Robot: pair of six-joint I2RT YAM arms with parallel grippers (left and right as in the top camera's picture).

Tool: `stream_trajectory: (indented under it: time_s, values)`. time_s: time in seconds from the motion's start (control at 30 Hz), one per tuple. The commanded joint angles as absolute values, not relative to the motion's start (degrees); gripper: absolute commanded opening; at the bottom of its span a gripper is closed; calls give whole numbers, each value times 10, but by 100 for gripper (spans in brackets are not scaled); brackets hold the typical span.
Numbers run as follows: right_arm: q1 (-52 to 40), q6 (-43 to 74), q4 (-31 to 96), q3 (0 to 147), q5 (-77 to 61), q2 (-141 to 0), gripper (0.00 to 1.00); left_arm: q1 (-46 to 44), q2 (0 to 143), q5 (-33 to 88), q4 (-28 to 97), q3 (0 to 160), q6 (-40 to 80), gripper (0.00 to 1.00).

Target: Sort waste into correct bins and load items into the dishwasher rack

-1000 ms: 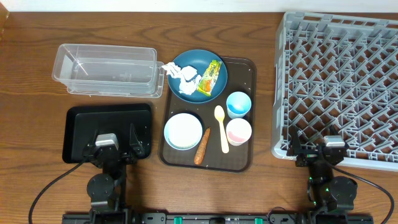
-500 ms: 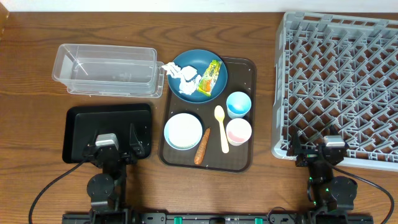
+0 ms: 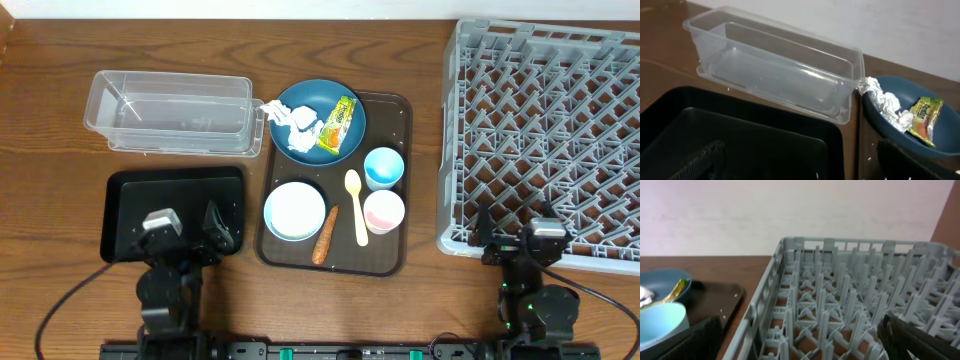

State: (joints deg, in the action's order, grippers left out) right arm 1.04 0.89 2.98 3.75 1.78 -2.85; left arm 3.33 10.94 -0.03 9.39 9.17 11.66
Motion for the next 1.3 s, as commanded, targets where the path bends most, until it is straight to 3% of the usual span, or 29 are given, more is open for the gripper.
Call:
stream_trajectory:
  time_s: [0.0,0.23,0.43,0.57,0.7,0.9,1.27]
  values:
    - [15,1,28,89,32,-70,99,36,192,-4,105,179,127,98]
    - [14,-14,46,227,24,-257,99,35,421,14,211,390,125,98]
    - [14,-14,162,391,-5,-452,99,34,622,116,386,604,69,98]
    - [14,-14,265,491,-5,-556,99,35,722,120,540,722,46,98]
    - [14,-7,307,538,-11,-622,99,35,768,98,595,743,34,98]
    - [15,-3,306,540,-20,-640,99,35,781,111,575,744,37,98]
    - [14,-3,302,540,-20,-640,99,-55,822,124,341,743,52,96]
